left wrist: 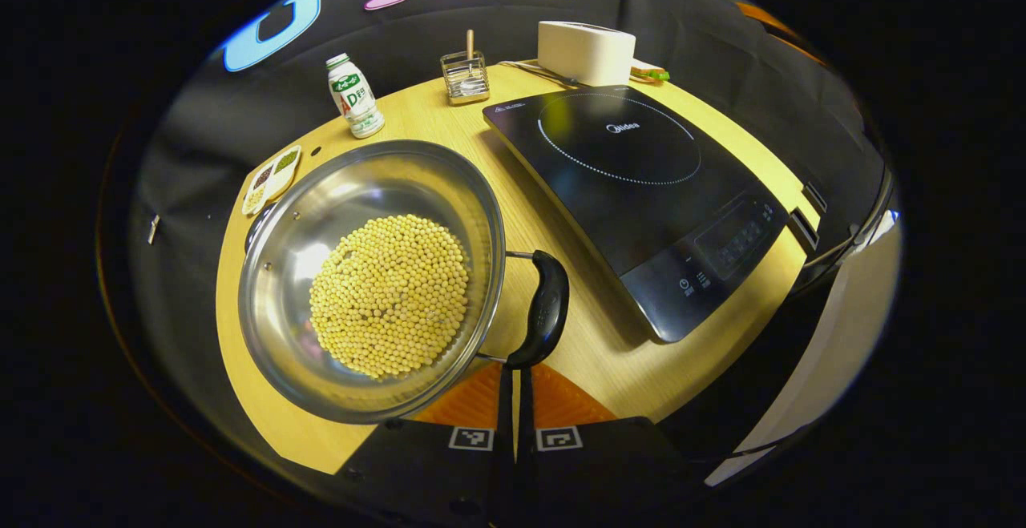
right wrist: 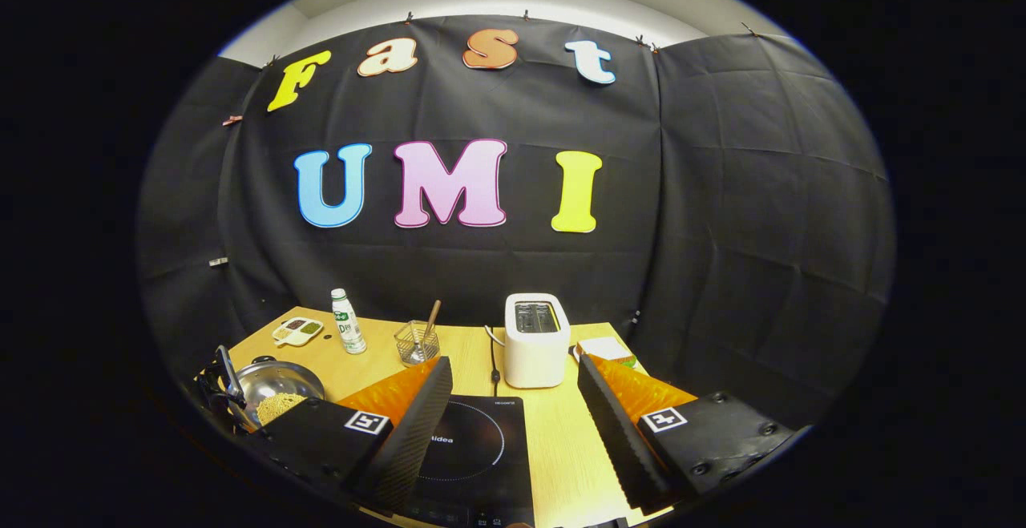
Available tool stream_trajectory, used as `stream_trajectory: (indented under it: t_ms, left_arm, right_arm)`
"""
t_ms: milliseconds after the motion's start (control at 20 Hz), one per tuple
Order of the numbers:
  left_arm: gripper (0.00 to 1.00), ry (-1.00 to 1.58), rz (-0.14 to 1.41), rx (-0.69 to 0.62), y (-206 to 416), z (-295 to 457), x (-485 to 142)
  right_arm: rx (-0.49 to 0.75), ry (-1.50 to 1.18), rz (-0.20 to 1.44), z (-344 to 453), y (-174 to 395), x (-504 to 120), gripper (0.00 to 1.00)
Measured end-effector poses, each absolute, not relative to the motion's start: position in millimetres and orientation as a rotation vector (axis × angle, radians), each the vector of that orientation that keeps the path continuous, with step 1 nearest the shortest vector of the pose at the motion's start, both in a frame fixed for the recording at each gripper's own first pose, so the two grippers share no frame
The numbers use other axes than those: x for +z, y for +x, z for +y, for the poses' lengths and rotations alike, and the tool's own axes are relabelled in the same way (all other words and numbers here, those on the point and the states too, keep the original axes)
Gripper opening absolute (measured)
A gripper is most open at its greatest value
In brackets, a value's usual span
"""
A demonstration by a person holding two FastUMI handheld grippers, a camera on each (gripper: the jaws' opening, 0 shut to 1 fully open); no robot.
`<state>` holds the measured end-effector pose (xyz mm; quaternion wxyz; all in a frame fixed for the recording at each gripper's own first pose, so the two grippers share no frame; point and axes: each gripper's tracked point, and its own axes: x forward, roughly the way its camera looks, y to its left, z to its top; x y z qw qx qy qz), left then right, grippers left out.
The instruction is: First push the handle of the pot to place it horizontally, then grasp the pot with both hands and set it on the induction cooktop.
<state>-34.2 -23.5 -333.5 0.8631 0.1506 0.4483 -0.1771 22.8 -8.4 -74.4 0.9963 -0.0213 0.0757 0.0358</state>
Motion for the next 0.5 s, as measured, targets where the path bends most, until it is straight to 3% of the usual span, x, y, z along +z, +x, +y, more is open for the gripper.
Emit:
stream_trajectory:
  t_ms: [500]
  left_arm:
    - [0.05,0.235,0.911,-0.352,1,-48,-330]
  right_arm:
    - [0.066,-0.044,0.159,-13,20,-77,0.98]
